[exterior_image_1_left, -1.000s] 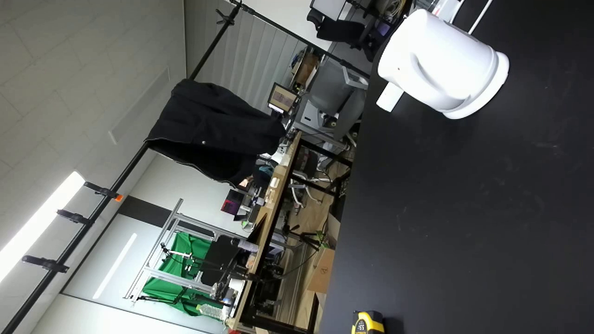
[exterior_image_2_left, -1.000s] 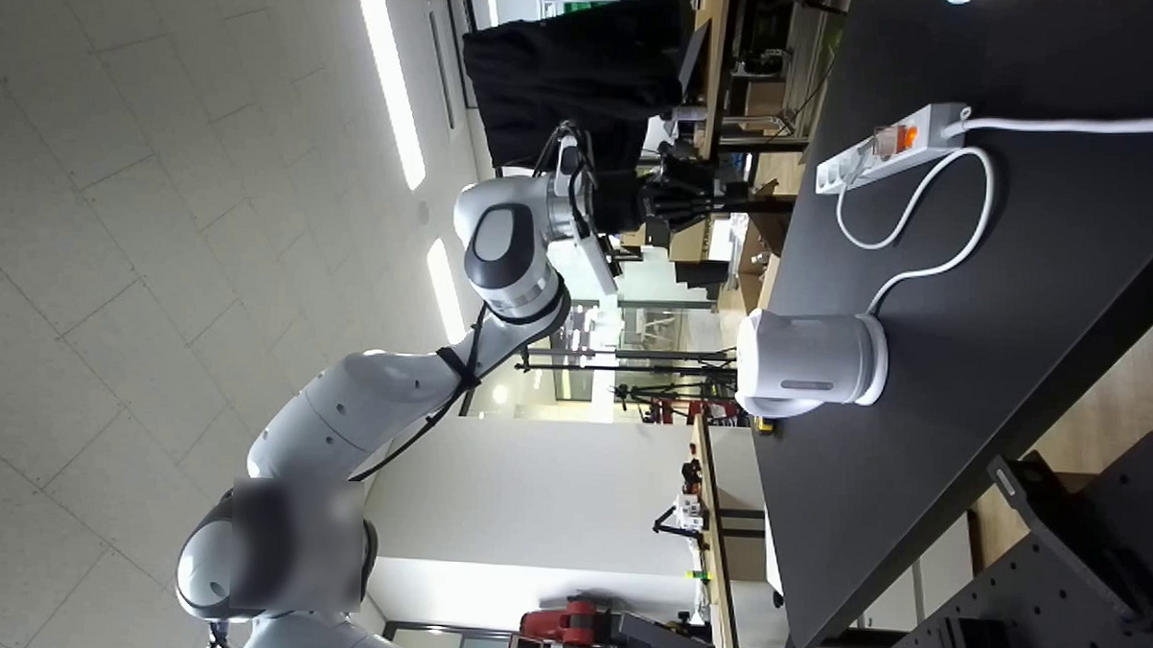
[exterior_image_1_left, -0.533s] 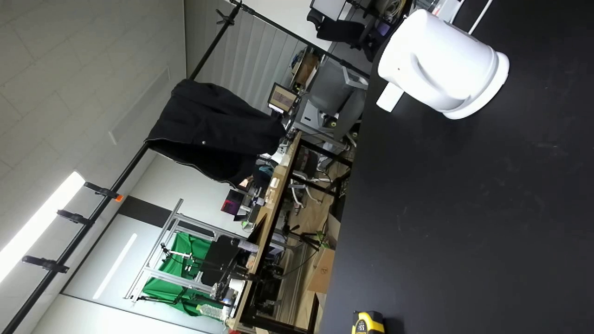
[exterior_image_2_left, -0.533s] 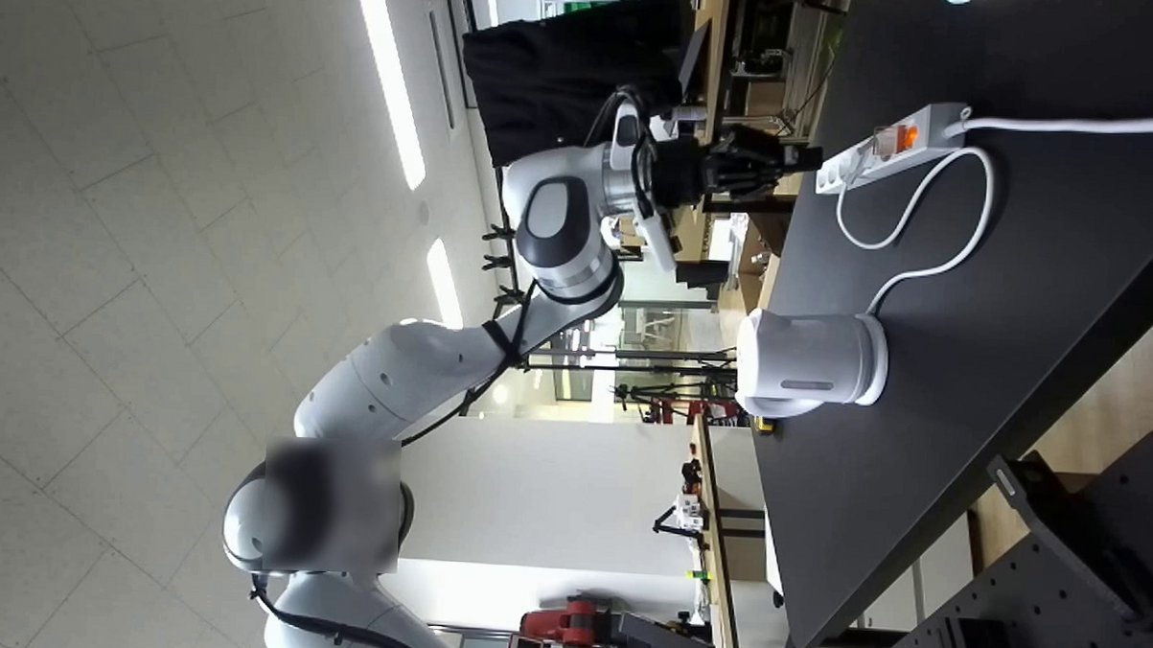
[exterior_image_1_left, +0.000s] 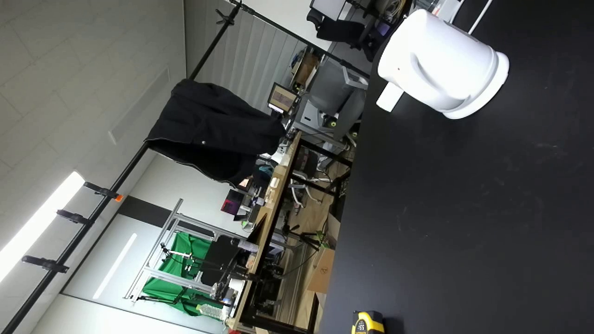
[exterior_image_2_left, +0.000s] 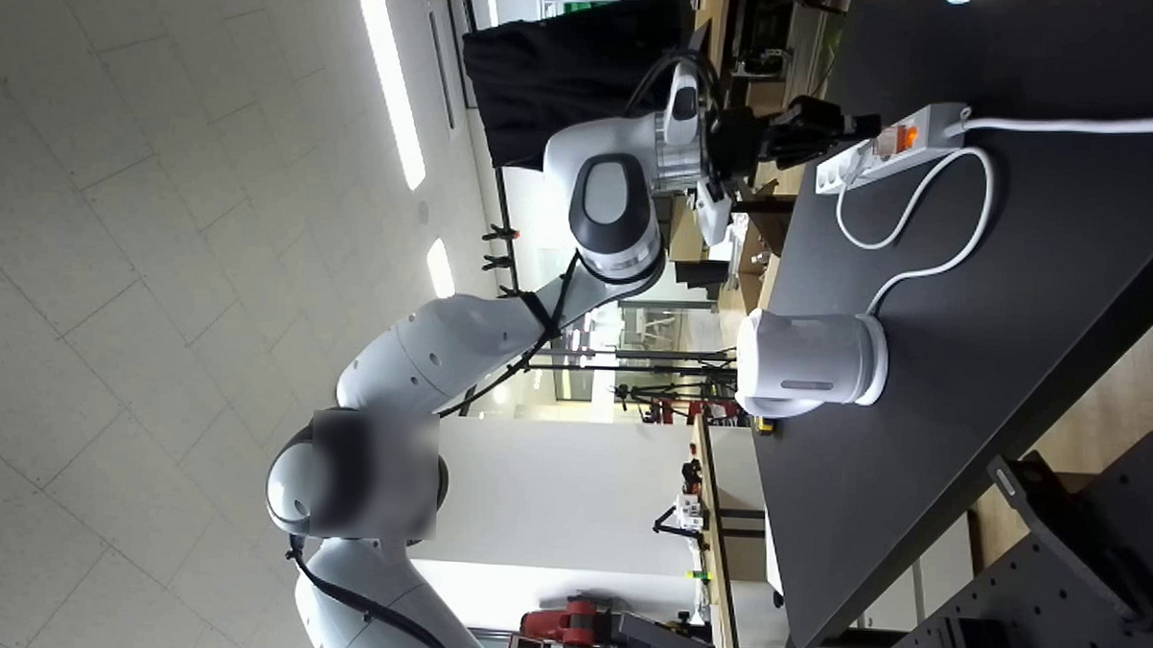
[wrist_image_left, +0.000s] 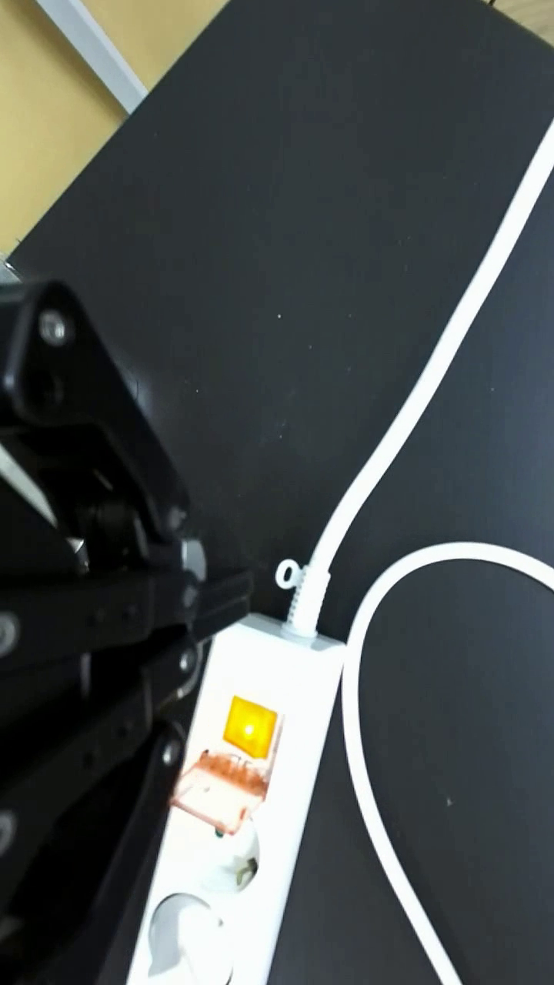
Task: Turn off the switch on the adapter
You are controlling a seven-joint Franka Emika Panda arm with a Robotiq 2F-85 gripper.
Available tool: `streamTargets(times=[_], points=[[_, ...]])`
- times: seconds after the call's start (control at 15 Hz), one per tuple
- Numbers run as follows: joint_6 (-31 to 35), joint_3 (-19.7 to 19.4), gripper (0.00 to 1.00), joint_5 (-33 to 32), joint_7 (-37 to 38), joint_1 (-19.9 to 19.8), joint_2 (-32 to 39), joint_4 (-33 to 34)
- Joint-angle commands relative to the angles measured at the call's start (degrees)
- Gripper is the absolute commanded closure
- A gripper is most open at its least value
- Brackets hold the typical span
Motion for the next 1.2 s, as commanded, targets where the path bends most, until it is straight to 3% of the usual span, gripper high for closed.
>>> streamTargets(times=[0.0,0.6,1.13], points=[[0.4,2.1,1.00,4.3,1.0,-2.0,2.2,3.3],[4.2,3.8,1.00,9.2,1.7,-1.9,7.3,6.6],[2.7,6.3,1.00,12.4,1.2,-2.9,10.7,10.4]])
